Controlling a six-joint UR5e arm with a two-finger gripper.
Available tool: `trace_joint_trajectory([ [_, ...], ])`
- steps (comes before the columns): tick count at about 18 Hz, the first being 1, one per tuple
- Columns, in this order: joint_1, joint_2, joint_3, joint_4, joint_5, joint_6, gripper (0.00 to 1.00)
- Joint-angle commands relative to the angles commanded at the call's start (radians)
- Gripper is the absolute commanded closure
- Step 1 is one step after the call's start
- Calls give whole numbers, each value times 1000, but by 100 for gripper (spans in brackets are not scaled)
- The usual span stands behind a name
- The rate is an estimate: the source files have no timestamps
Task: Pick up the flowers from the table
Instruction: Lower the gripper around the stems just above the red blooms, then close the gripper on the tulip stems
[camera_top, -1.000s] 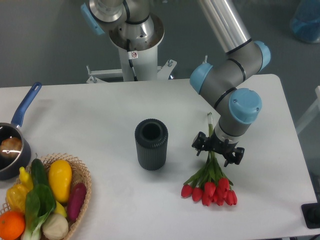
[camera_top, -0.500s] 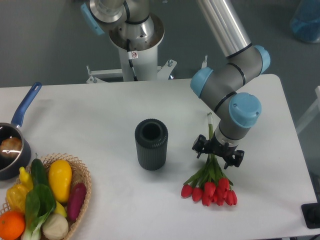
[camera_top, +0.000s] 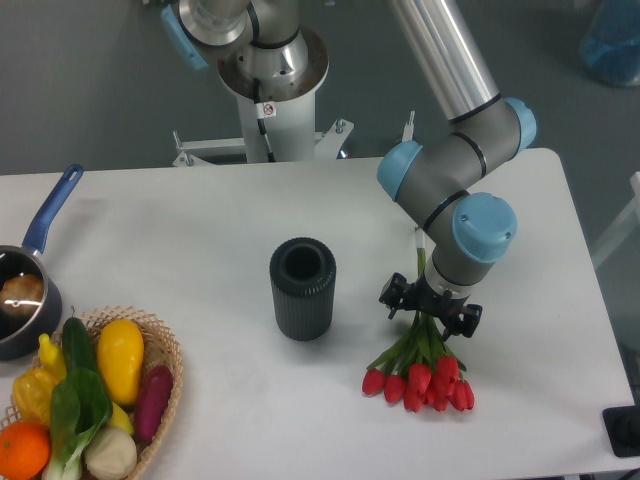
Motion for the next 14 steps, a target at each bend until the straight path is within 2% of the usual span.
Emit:
trace_joint_trajectory([
  [1,0,2,-2,0,0,2,27],
  [4,0,3,-3,2,-2,3,30],
  [7,2,6,-6,0,0,3,37],
  [10,2,9,-6,0,0,6,39],
  [12,3,11,-6,0,-2,5,47],
  [14,3,11,-6,0,-2,2,49],
])
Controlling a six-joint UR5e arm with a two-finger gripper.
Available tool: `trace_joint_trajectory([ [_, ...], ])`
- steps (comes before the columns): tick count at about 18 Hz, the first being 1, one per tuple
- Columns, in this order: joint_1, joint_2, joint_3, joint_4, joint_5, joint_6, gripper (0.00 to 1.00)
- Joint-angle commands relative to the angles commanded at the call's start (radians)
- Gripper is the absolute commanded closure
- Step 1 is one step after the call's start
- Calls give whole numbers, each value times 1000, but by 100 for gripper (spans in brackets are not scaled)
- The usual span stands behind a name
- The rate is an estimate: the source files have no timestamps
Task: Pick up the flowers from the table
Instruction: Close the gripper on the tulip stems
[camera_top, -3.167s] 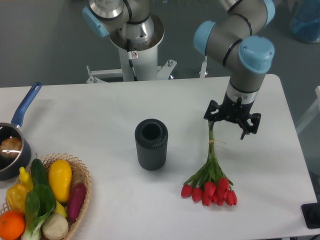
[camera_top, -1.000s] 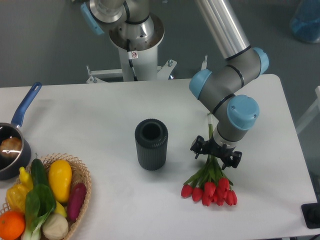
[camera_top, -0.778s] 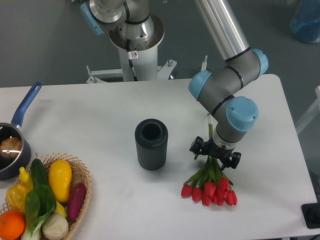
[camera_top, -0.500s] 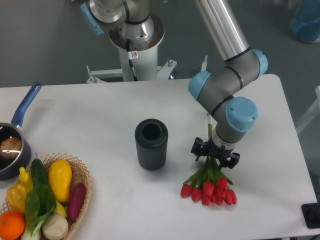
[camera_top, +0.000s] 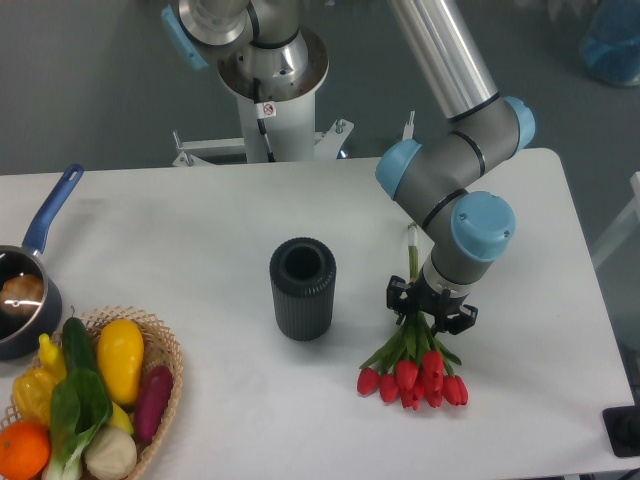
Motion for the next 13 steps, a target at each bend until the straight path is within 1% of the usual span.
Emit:
trace_joint_trajectory([
  [1,0,2,0,-2,0,0,51],
  [3,2,3,0,-2,0,-5,59],
  [4,2,3,0,-2,0,-5,61],
  [7,2,3,0,-2,0,-5,62],
  [9,3,5,3,-2,0,-5,67],
  [13,6,20,5,-2,-2,-3,67],
])
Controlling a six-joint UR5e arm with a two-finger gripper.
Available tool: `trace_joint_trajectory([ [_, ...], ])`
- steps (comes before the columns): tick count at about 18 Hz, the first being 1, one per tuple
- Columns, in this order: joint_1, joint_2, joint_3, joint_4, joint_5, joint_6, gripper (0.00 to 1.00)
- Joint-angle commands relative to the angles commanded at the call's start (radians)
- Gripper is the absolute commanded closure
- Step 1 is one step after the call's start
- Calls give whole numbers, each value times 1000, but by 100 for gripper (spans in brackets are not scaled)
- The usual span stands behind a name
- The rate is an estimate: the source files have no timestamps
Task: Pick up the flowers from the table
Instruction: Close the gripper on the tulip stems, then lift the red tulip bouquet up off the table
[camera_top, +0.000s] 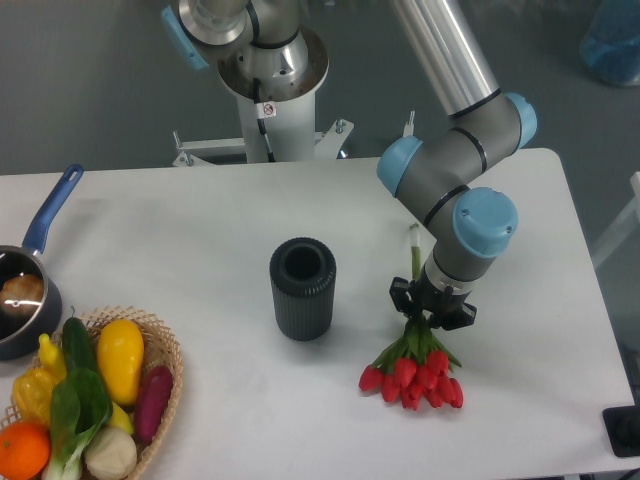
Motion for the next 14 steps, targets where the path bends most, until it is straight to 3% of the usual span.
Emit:
trace_joint_trajectory([
  [7,15,49,20,0,-6,0,66],
  [11,17,84,67,0,-15,-2,66],
  [14,21,109,103,2,-107,-2,66],
])
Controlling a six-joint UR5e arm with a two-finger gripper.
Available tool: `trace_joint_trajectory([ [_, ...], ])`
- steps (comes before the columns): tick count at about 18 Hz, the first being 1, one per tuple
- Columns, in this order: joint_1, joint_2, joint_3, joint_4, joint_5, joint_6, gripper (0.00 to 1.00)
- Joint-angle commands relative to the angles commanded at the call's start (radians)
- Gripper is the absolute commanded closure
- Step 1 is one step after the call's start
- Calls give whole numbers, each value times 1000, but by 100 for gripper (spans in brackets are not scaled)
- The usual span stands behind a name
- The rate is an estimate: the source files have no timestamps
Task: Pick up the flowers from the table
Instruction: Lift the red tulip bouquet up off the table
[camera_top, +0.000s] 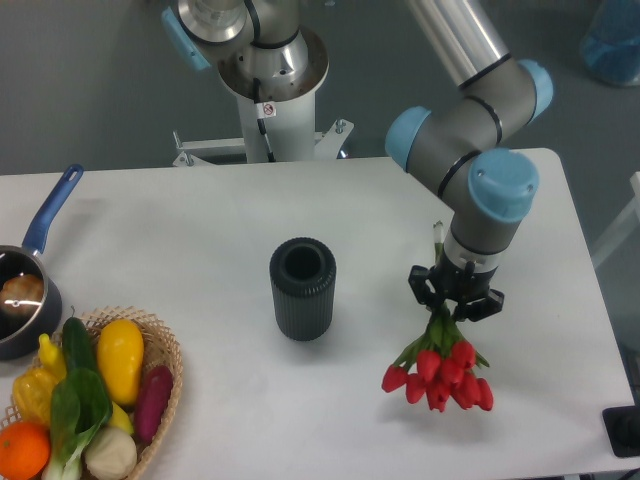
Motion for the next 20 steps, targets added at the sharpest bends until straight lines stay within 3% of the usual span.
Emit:
trace_joint_trajectory([
  [5,26,34,31,0,-229,9,65],
  [13,48,78,52,0,-450,43,65],
  [20,81,94,48,0,-517,43,65],
])
